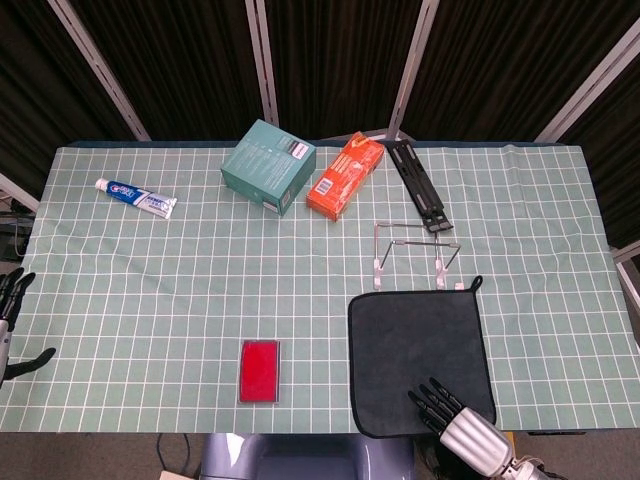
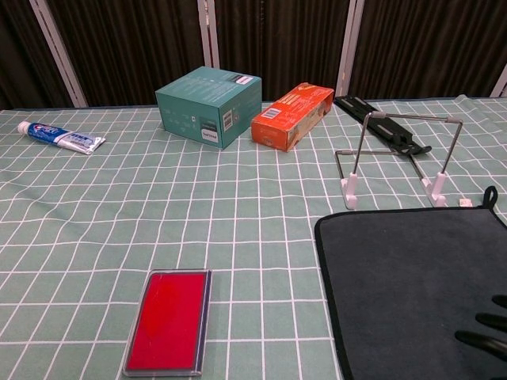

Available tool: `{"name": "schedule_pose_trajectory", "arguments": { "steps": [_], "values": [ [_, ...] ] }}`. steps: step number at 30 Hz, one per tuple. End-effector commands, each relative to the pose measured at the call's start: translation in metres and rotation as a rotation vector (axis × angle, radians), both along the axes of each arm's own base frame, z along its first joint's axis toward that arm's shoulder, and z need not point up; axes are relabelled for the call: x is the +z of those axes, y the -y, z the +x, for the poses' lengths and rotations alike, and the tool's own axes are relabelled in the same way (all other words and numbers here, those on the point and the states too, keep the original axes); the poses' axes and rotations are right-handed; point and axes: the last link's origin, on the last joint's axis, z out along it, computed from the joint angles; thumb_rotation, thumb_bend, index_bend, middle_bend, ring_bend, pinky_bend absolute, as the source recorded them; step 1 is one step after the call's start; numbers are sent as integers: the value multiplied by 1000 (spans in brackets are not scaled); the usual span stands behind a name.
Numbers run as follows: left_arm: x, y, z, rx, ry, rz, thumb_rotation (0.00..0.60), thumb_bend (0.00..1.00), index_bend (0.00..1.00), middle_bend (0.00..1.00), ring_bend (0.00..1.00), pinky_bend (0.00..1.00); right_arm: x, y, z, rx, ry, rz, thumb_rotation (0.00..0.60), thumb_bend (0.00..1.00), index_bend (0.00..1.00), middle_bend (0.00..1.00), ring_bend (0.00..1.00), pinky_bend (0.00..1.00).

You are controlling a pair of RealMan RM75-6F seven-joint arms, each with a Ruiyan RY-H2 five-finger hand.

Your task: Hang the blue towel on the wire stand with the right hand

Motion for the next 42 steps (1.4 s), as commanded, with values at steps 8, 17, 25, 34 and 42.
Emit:
{"name": "schedule_pose_trajectory", "arguments": {
  "steps": [8, 17, 25, 34, 42],
  "values": [
    [-2, 0, 0, 4, -6, 0, 600, 0, 0, 0, 0, 0, -6, -4, -2, 13, -7, 9, 600, 52, 269, 0, 0, 0],
    [-1, -1, 0, 6, -6, 4, 600, 0, 0, 0, 0, 0, -9, 0, -1, 31, -10, 7, 600, 51, 268, 0, 0, 0],
    [-2, -1, -1, 8, -6, -1, 600, 0, 0, 0, 0, 0, -11, -2, -2, 27, -6, 16, 600, 121, 268, 0, 0, 0],
    [-2, -1, -1, 7, -8, -2, 600, 0, 0, 0, 0, 0, -9, -1, -2, 18, 10, 2, 600, 273, 268, 0, 0, 0],
    [-2, -1, 0, 7, -10, -4, 600, 0, 0, 0, 0, 0, -7, -2, -2, 13, 21, -1, 600, 283, 268, 0, 0, 0]
  ]
}}
